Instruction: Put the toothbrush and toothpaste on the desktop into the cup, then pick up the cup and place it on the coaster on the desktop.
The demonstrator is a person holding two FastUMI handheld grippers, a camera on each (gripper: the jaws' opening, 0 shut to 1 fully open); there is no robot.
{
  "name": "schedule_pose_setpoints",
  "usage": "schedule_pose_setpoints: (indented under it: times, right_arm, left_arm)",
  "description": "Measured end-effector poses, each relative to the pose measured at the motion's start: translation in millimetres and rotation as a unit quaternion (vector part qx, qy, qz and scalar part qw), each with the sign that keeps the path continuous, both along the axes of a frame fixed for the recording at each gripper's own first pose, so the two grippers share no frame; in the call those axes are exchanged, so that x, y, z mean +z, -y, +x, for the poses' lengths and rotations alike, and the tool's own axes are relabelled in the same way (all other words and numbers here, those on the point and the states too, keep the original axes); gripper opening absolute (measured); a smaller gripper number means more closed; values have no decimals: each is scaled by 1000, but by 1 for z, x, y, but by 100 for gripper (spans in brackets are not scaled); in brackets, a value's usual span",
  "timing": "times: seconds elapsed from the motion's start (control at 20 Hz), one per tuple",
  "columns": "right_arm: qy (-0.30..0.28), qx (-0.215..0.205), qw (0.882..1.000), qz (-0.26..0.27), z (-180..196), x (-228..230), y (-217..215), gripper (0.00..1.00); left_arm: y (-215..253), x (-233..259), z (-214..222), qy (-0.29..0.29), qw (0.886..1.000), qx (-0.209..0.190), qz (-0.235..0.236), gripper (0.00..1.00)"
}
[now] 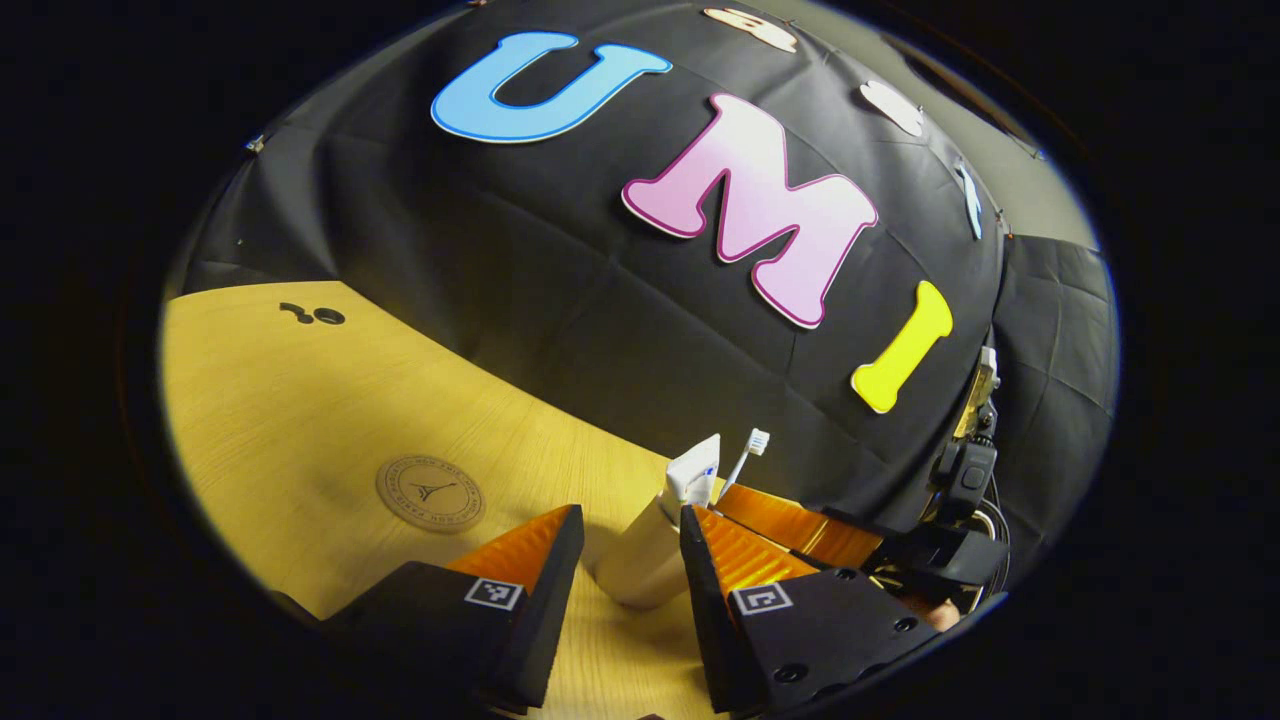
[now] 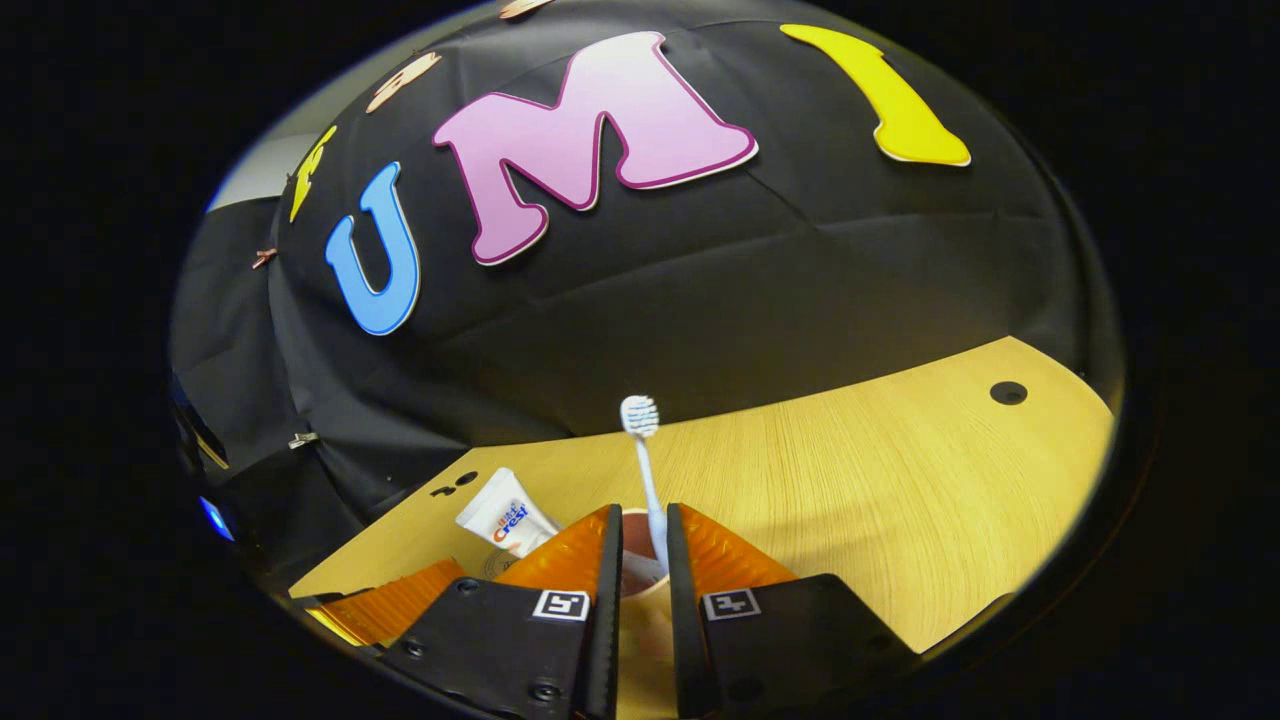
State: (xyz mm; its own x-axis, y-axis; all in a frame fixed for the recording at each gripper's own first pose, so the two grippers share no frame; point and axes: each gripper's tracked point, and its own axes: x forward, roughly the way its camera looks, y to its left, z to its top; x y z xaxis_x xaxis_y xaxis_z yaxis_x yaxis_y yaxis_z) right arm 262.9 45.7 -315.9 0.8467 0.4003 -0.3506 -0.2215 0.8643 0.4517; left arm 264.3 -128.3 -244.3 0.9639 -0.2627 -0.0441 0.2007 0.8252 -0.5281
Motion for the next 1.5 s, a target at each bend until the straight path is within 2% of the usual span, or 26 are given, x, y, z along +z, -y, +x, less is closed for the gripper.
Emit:
schedule_pose_setpoints:
  times: [0.1,0.25,0.3,0.35,0.55,0.6,0.65,0.7,0.75,0.85,1.1,1.15,1.2,1.3,1.5]
  right_arm:
    - [-14,17,1000,10,-9,4,-2,31]
    - [-39,24,999,-29,-20,-4,7,45]
    - [-53,38,997,-37,-29,-6,9,39]
    - [-66,49,996,-43,-36,-8,10,50]
    - [-94,94,986,-99,-50,-11,23,54]
    - [-105,111,982,-114,-52,-12,24,55]
    - [-119,128,976,-128,-55,-15,24,48]
    - [-136,145,970,-141,-57,-20,23,48]
    - [-158,166,961,-156,-63,-25,22,60]
    - [-196,202,943,-179,-72,-35,18,60]
    - [-245,246,907,-239,-77,-63,7,64]
    - [-254,254,899,-252,-76,-69,6,55]
    - [-263,258,892,-263,-74,-75,5,64]
    - [-284,272,878,-274,-73,-87,1,64]
    - [-302,285,865,-283,-65,-102,-6,64]
  left_arm:
    - [-1,-4,-5,-4,1000,-1,8,61]
    - [-6,-11,-12,-12,1000,4,17,61]
    - [-7,-15,-14,-17,1000,4,17,61]
    - [-9,-18,-16,-21,1000,5,16,61]
    - [-18,-23,-23,-27,999,11,19,61]
    - [-20,-25,-25,-28,999,13,19,61]
    - [-22,-27,-27,-30,999,14,20,61]
    - [-24,-27,-27,-31,999,15,20,62]
    - [-25,-28,-28,-32,999,16,22,62]
    - [-27,-30,-30,-34,999,18,24,61]
    - [-32,-35,-35,-37,999,19,30,61]
    - [-34,-37,-37,-40,998,20,33,61]
    - [-35,-40,-39,-42,998,20,35,61]
    - [-39,-46,-42,-48,998,22,38,61]
    - [-48,-53,-45,-55,997,30,35,62]
